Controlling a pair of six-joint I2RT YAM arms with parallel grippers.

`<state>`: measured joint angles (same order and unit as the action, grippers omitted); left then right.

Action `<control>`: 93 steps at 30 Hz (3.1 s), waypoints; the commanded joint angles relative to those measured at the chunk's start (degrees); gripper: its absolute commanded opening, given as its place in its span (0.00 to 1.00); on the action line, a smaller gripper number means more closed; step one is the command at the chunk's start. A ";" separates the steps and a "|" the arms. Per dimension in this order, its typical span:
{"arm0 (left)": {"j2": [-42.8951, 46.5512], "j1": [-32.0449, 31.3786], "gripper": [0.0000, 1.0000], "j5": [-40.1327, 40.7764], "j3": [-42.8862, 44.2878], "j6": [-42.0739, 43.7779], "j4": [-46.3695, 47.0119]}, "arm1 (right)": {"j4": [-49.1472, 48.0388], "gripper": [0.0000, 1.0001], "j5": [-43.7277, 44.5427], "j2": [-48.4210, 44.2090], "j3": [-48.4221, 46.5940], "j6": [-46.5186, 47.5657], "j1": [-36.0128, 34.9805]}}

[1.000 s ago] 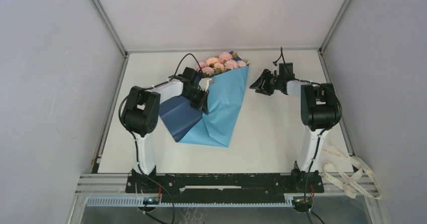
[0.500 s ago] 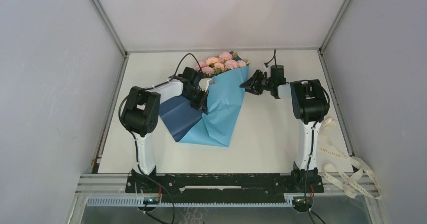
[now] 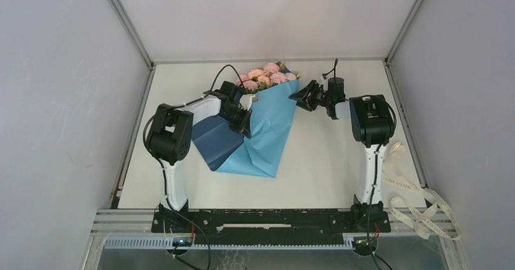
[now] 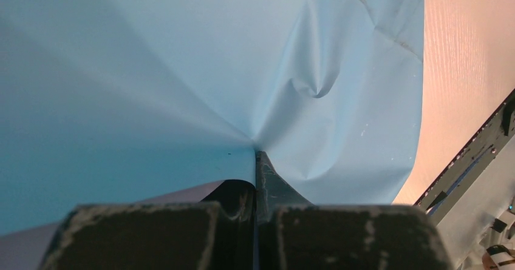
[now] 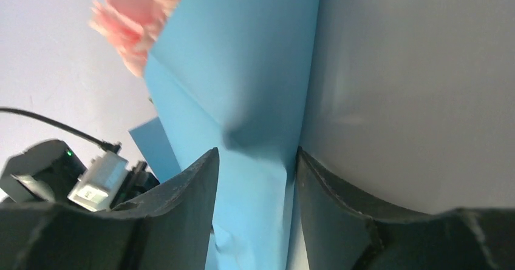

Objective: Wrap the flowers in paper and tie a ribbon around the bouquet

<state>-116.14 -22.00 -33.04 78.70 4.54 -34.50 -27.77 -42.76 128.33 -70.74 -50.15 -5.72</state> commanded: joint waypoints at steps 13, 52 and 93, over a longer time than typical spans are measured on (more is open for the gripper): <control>1.86 -0.24 0.00 -0.90 0.09 1.51 -0.58 | -4.26 0.00 5.82 4.61 -10.54 -4.51 0.93; 2.18 -0.33 0.00 -0.21 0.24 1.39 -1.10 | -0.37 0.72 3.69 -2.88 5.75 -0.38 -2.75; 2.93 -0.65 0.00 -0.46 -0.10 1.47 -1.10 | -31.09 0.38 -0.90 -12.73 36.88 -12.86 -14.10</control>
<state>-116.14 -22.17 -33.12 78.70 4.56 -36.38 -55.96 -45.17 118.87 -36.67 -62.54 -17.10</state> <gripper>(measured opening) 0.004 0.386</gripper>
